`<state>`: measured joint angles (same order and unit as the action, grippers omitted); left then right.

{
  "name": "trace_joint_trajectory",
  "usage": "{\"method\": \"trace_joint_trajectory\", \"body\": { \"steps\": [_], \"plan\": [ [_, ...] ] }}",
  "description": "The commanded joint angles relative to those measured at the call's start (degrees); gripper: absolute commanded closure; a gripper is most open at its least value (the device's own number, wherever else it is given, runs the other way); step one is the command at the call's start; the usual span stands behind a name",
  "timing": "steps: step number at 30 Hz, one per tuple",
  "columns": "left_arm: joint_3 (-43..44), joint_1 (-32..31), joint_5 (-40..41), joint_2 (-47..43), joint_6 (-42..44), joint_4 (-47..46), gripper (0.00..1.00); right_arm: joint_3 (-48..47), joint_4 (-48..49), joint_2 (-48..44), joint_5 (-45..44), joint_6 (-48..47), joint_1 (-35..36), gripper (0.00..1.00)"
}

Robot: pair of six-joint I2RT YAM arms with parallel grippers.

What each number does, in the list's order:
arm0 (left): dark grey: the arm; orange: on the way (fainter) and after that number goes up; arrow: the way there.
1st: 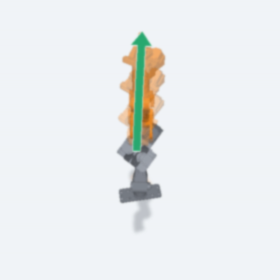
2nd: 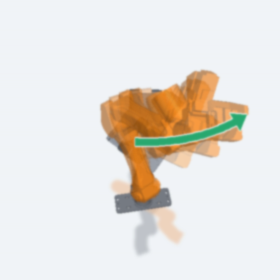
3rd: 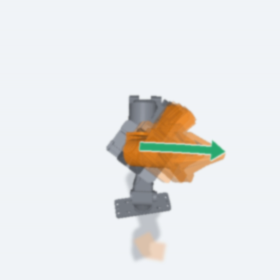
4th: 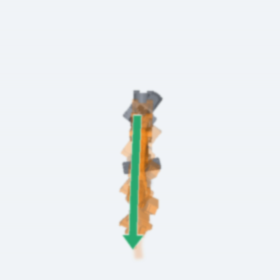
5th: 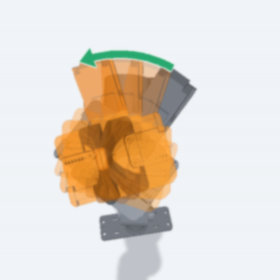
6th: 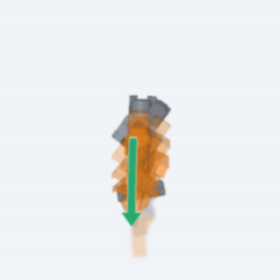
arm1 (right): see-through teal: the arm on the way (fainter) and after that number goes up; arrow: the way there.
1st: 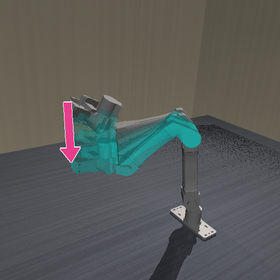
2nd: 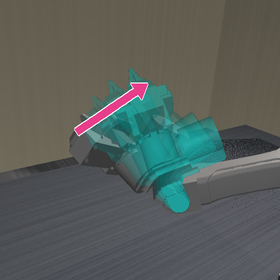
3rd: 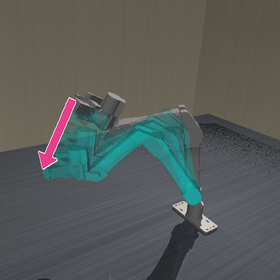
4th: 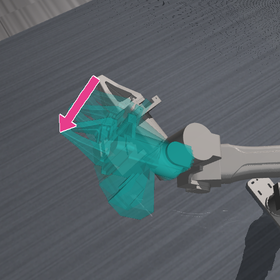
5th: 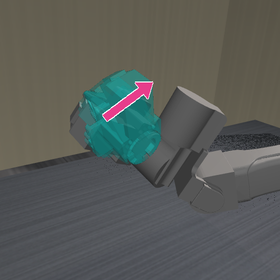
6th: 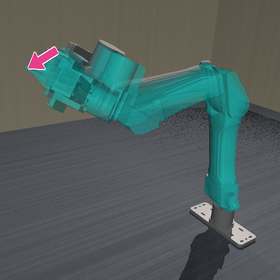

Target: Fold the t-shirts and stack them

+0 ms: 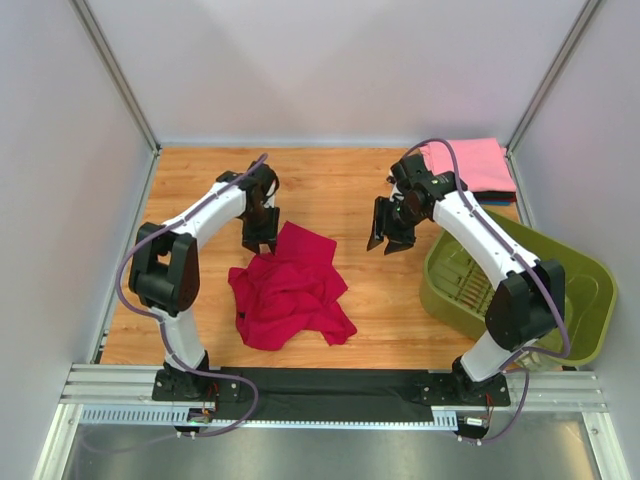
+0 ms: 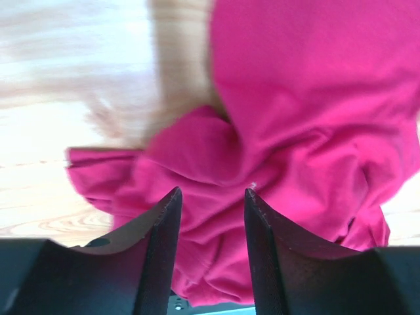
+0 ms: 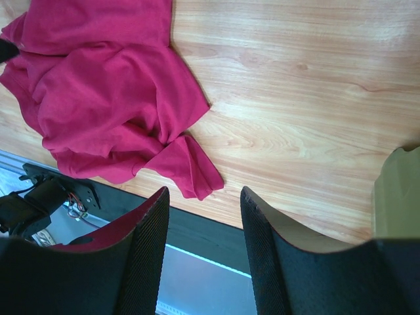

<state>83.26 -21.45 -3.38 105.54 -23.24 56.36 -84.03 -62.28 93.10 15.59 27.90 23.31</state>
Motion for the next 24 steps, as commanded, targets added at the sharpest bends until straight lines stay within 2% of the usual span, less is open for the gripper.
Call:
{"method": "trace_joint_trajectory", "body": {
  "steps": [1,5,12,16,24],
  "plan": [
    [5.92,3.96,0.04,1.77,0.73,-0.89,0.49,-1.22,0.41,-1.96,1.02,0.75,0.42,0.51],
    [14.28,5.19,-4.52,7.65,5.39,-3.45,0.50,-1.49,-0.12,-2.04,1.02,0.40,0.60,0.51],
    [21.05,5.02,-11.12,18.81,11.02,-7.58,0.50,-1.31,-1.09,-2.66,0.66,-0.57,0.60,0.51],
    [23.35,4.40,-7.88,21.55,11.64,-7.05,0.50,-1.40,-1.18,-2.22,0.66,-0.92,0.60,0.51],
    [22.12,0.71,-1.55,23.92,12.08,-9.60,0.50,-2.81,-1.88,-0.99,0.67,-1.71,0.51,0.51]
  ]
}}
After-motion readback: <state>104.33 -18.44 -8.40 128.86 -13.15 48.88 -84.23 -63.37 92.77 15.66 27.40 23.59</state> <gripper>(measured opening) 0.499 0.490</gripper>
